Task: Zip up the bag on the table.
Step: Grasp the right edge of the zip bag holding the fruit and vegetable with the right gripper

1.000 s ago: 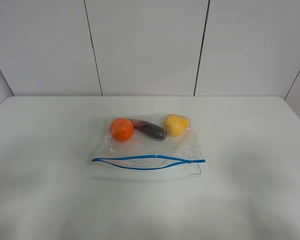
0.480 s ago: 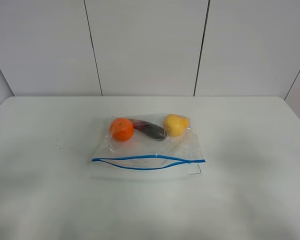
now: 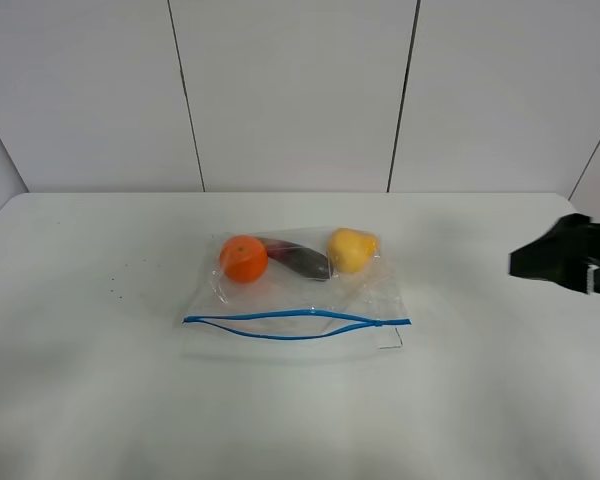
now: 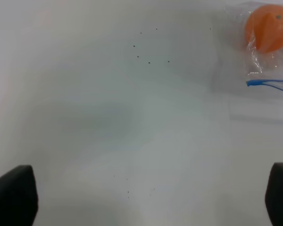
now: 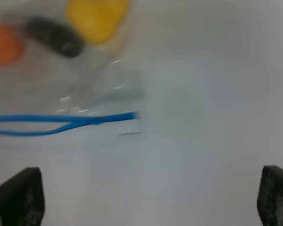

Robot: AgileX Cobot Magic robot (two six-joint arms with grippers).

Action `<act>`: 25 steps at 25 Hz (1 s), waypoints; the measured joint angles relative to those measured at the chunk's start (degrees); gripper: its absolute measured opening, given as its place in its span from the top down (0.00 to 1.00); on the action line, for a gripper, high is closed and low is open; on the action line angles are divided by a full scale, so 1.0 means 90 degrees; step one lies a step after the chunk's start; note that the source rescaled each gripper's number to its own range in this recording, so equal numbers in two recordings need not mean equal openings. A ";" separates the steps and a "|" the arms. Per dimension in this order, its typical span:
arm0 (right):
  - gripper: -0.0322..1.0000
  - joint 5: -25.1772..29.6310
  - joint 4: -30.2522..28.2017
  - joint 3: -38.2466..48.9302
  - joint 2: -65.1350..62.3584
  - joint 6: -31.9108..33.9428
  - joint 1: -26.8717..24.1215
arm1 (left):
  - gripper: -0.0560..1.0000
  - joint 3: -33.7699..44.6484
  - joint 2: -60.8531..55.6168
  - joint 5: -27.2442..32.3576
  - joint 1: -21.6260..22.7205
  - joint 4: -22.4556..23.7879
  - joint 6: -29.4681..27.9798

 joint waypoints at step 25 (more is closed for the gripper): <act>0.00 0.2919 0.4439 -0.3167 0.7953 -0.6280 -0.1036 | 0.00 0.0000 0.0000 -0.0007 0.0000 0.0000 0.0005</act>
